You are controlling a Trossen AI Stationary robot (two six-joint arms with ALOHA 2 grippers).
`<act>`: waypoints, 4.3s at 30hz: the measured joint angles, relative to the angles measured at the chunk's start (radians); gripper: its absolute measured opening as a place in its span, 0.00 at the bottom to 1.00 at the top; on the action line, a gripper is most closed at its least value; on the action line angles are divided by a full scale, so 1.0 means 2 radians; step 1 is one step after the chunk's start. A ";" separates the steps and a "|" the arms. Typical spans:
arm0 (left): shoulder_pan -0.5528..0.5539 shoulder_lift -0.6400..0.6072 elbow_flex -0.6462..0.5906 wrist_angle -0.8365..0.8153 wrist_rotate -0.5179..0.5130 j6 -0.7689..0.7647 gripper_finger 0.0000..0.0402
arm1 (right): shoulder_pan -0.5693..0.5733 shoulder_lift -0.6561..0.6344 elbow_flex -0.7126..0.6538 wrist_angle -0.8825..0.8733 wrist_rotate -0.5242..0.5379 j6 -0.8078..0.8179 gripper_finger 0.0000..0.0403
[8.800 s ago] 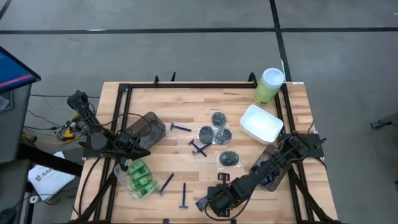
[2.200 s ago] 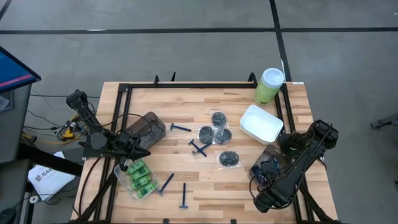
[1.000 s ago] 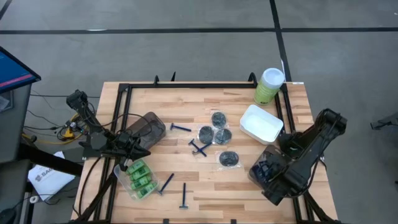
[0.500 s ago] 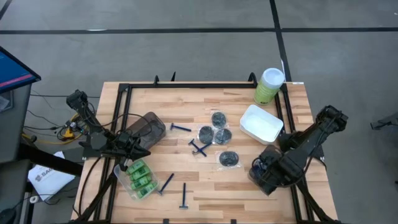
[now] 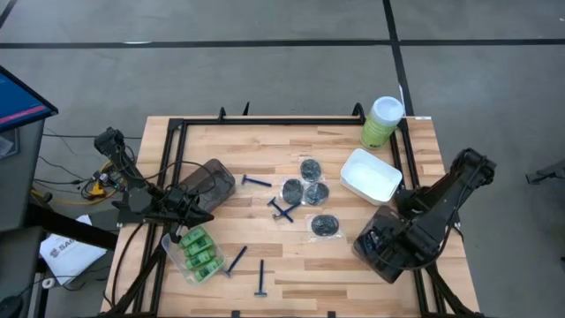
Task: Pick & Place Travel size toiletries
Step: Put the blue shave cream into the right black bin, then put the black hairbrush into the white bin
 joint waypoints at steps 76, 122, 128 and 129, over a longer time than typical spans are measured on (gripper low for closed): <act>0.000 0.000 0.000 0.009 0.000 0.000 0.00 | -0.423 -0.163 -0.090 0.531 0.169 -0.686 0.31; 0.000 0.000 0.000 0.045 0.000 0.000 0.00 | -0.308 0.178 -0.091 0.315 0.024 -0.725 0.69; 0.000 0.000 0.000 0.045 0.000 0.000 0.00 | -0.312 0.185 -0.089 0.320 0.013 -0.727 0.58; 0.000 0.000 0.000 0.045 0.000 0.000 0.00 | -0.312 0.185 -0.089 0.321 0.013 -0.727 0.55</act>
